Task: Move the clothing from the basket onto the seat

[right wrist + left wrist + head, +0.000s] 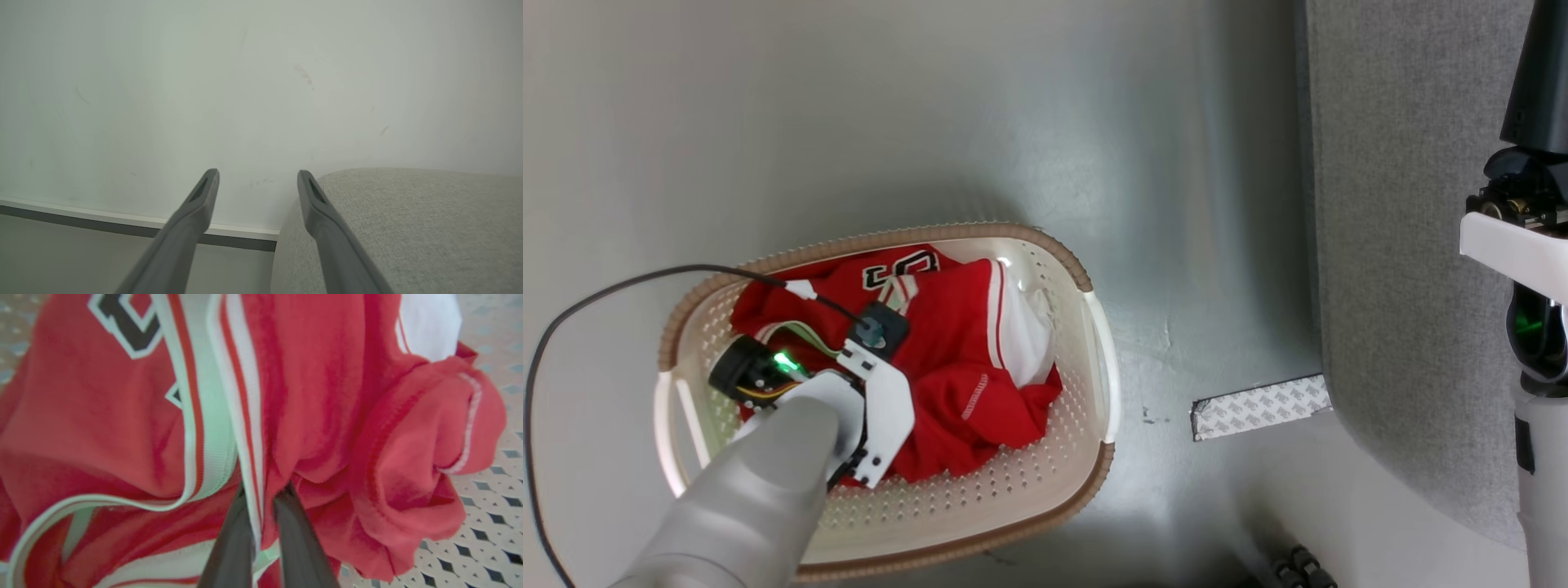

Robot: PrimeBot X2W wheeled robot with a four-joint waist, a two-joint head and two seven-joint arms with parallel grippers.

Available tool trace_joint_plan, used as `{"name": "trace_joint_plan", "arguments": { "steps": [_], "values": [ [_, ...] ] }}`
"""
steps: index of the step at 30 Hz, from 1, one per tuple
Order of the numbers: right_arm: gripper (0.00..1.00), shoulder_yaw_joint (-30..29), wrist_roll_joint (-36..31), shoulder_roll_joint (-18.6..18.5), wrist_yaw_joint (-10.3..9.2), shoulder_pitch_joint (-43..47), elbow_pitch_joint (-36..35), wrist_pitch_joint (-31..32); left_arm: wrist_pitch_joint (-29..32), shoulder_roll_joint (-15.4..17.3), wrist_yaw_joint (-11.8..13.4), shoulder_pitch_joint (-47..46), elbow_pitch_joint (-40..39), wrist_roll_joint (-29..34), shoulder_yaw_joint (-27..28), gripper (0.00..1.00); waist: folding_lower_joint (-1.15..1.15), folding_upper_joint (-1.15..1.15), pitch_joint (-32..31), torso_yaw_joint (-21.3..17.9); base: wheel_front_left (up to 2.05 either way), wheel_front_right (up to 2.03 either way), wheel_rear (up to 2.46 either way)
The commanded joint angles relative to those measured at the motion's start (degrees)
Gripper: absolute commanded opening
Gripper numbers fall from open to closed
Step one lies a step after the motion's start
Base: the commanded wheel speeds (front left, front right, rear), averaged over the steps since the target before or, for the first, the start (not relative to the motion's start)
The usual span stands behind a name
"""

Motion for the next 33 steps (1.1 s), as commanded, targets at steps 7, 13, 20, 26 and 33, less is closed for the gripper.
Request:
{"name": "trace_joint_plan", "arguments": {
  "steps": [7,13,20,26,33],
  "values": [
    [1.00,-0.3,-0.1,0.0,-0.12,0.3,1.0,0.0,-2.5,-0.8,-0.2,1.8,-0.1,-3.0,-0.7,0.00,0.00,0.00,-3.4,1.0,0.00,0.00,0.00],
    [1.00,0.1,0.4,-0.6,-0.12,1.8,2.3,0.0,-5.3,-1.8,-0.1,4.2,-1.3,-5.7,-1.7,0.00,0.00,0.00,-9.3,2.7,0.00,0.00,0.00],
    [1.00,0.9,1.2,-1.4,-0.12,4.8,4.7,0.0,-9.7,-3.0,-0.1,8.7,-3.3,-9.3,-3.7,0.00,0.00,0.00,-19.0,4.7,0.00,0.00,0.00],
    [1.00,1.9,2.0,-1.8,-0.12,8.8,6.8,0.0,-13.2,-2.7,-0.1,13.4,-5.9,-12.7,-6.5,0.00,0.00,0.00,-27.9,6.0,0.00,0.00,0.00],
    [1.00,2.3,2.9,-2.4,-0.12,13.8,8.8,0.0,-15.8,-1.7,-0.1,17.1,-9.7,-16.8,-8.6,0.00,0.00,0.00,-36.5,7.6,0.00,0.00,0.00]
  ]
}}
